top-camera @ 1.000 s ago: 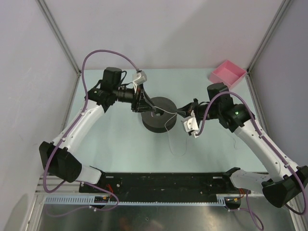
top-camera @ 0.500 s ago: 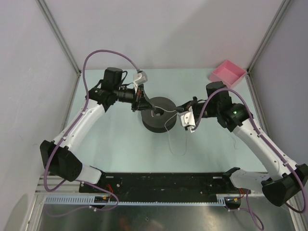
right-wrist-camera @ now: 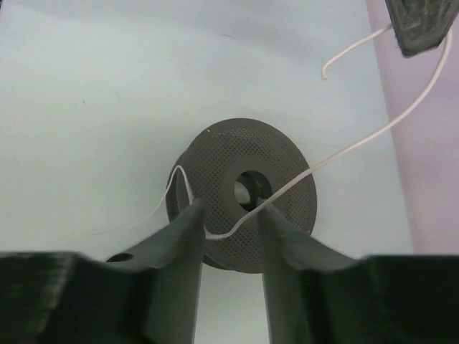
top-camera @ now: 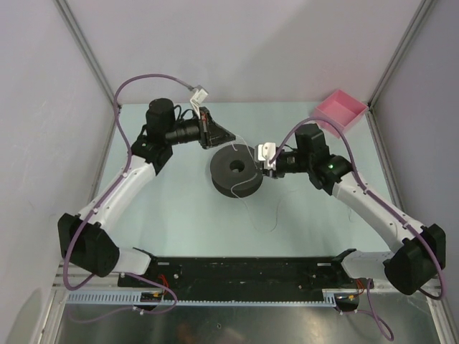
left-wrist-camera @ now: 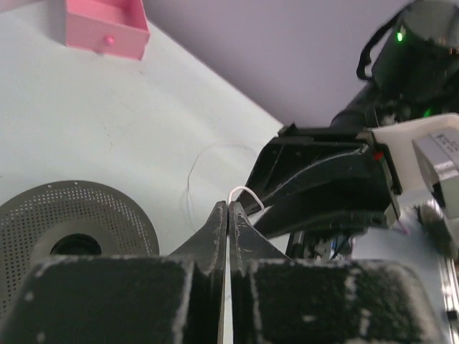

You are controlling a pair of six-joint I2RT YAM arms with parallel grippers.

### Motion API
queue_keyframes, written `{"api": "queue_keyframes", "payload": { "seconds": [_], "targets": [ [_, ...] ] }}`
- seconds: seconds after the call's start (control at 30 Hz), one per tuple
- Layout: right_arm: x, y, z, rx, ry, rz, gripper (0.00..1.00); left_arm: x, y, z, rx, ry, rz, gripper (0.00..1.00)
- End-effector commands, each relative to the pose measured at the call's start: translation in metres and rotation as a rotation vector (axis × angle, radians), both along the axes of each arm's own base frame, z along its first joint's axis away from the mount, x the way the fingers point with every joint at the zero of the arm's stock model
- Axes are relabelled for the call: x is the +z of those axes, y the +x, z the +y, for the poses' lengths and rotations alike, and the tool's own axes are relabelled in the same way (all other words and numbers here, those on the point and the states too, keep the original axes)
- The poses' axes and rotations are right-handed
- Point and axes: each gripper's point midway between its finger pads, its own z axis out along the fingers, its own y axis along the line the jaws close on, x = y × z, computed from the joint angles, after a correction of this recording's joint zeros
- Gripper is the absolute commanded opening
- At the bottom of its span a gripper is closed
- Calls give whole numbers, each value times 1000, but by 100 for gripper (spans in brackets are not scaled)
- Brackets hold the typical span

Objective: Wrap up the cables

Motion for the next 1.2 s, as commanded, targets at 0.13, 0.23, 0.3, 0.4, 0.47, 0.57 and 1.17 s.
{"api": "queue_keyframes", "payload": {
  "seconds": [0.13, 0.23, 0.3, 0.4, 0.47, 0.57, 1.17],
  "targets": [
    [62, 26, 3, -234, 256, 72, 80, 54, 17, -2, 185, -213, -54, 0],
    [82, 39, -8, -361, 317, 42, 87, 54, 15, -5, 171, -212, -53, 0],
    [97, 48, -14, -443, 365, 3, 91, 56, 14, -5, 176, -215, -60, 0],
    [110, 48, -16, -457, 388, -40, 94, 59, 11, -7, 203, -211, -98, 0],
    [114, 40, -10, -400, 359, -95, 93, 62, 10, -9, 234, -200, -132, 0],
    [118, 34, -1, -377, 341, -162, 95, 64, 8, -11, 261, -190, -155, 0],
    [130, 33, 24, -321, 376, -244, 53, 71, 10, -14, 344, -173, -213, 0]
  ]
}}
